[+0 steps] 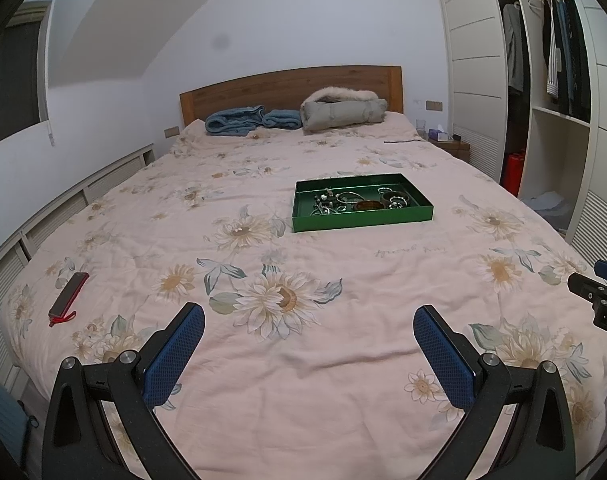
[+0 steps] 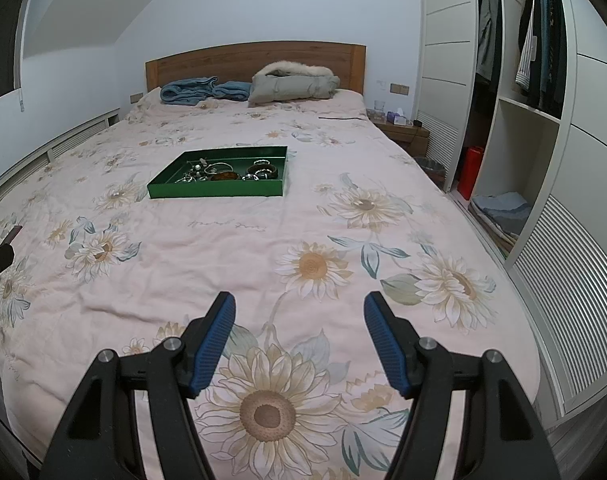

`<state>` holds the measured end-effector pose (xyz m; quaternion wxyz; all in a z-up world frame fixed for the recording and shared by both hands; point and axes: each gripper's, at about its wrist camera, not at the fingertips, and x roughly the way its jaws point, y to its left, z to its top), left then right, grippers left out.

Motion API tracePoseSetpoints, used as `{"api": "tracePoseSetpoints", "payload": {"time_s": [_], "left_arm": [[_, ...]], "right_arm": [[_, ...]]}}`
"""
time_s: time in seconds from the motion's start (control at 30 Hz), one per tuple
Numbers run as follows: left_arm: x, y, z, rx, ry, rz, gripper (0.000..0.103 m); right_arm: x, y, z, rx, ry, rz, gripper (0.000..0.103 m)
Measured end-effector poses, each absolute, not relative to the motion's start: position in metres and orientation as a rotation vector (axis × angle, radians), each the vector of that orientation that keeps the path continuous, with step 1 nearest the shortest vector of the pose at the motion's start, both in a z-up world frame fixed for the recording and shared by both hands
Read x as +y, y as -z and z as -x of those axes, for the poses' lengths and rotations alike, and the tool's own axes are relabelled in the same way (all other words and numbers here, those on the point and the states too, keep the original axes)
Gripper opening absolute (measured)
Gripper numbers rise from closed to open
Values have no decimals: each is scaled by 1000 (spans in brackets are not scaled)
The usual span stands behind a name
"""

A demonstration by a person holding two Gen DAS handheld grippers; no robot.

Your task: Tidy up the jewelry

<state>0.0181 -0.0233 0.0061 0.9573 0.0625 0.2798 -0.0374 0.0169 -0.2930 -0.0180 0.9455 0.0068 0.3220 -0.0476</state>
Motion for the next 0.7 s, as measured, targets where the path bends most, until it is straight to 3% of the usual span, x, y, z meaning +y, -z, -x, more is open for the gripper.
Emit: {"api": "tracePoseSetpoints", "payload": {"time_s": [0.7], "left_arm": [[-21, -2, -23, 582, 82, -128, 103]], "right_arm": [[-301, 23, -13, 662, 101, -21, 65]]}}
